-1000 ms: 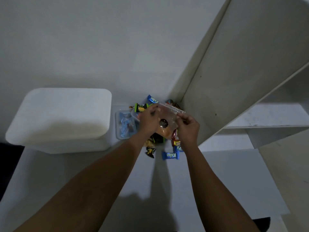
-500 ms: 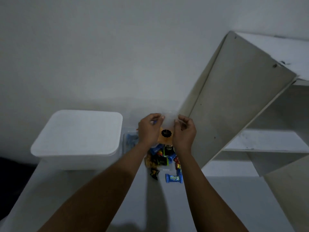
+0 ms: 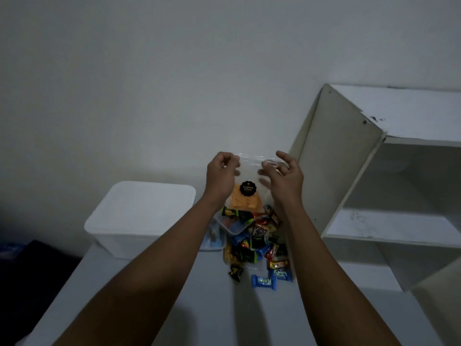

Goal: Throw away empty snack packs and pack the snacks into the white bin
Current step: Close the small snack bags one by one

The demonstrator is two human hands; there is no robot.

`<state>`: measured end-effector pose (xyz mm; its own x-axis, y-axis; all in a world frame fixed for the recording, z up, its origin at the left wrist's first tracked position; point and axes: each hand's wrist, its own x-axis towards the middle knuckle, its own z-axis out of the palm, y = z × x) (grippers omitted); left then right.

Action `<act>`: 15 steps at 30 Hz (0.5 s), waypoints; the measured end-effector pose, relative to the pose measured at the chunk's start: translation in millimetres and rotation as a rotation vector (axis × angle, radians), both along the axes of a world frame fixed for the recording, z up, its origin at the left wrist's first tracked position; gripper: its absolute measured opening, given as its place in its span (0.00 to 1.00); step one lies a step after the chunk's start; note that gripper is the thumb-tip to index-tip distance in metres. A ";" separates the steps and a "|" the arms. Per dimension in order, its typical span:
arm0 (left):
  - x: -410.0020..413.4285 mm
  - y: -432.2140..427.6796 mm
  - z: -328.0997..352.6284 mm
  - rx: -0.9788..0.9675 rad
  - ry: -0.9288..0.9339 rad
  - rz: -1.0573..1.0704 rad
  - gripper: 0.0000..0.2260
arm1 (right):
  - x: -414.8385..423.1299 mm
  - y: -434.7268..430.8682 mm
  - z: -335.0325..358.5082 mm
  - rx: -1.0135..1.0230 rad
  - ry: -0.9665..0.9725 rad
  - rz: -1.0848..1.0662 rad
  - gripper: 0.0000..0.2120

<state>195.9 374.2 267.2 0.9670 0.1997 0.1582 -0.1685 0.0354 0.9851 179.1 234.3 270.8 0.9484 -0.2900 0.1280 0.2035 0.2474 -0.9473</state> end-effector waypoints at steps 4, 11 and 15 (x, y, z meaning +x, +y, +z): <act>-10.7 -7.3 20.8 0.009 -0.052 0.015 0.04 | -7.2 -1.8 18.5 0.030 -0.032 0.056 0.17; -32.3 -19.2 40.4 -0.004 -0.171 0.082 0.07 | -20.1 -1.6 39.2 0.050 -0.079 0.112 0.16; -40.7 -15.9 49.8 -0.002 -0.206 0.078 0.06 | -26.1 0.1 50.3 0.079 -0.099 0.124 0.16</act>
<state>155.2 358.3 317.0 0.8959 0.2730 0.3505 -0.3687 0.0167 0.9294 153.0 234.5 321.1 0.9615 -0.1842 0.2040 0.2580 0.3491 -0.9009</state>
